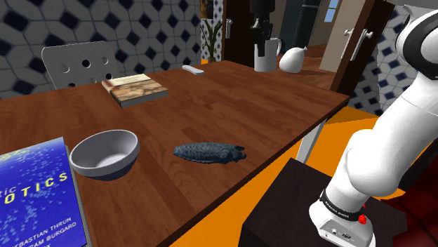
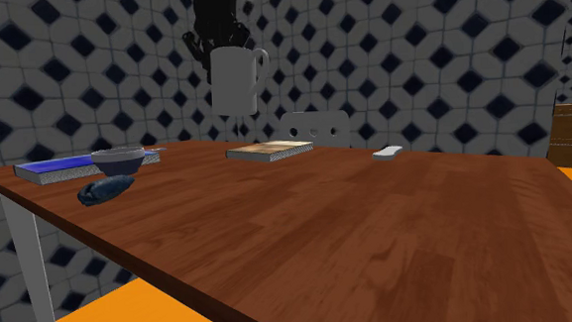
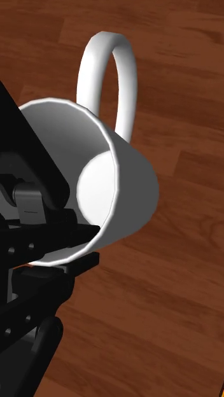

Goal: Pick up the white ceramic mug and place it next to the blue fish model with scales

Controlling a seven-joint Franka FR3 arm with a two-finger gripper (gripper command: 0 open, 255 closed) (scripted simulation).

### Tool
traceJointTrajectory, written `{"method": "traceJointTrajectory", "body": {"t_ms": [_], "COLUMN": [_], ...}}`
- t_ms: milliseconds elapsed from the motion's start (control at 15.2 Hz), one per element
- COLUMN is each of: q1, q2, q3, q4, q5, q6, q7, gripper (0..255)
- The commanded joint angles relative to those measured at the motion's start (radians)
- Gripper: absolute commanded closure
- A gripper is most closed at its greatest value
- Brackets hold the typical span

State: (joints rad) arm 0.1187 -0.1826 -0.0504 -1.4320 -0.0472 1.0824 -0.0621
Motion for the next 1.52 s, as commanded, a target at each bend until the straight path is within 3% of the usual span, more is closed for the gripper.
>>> {"method": "traceJointTrajectory", "body": {"t_ms": [0, 330, 462, 528, 924, 1452], "q1": [0.013, 0.053, 0.073, 0.089, 0.085, 0.083], "q2": [0.061, 0.242, 0.334, 0.413, 0.312, 0.234], "q3": [0.02, 0.064, 0.08, 0.09, 0.088, 0.087], "q4": [0.068, 0.291, 0.415, 0.53, 0.291, 0.07], "q5": [0.013, 0.032, 0.034, 0.034, 0.039, 0.042], "q6": [-0.009, -0.052, -0.085, -0.121, 0.018, 0.161], "q7": [0.037, 0.129, 0.165, 0.19, 0.188, 0.187], "gripper": [255, 255, 255, 255, 255, 255]}}
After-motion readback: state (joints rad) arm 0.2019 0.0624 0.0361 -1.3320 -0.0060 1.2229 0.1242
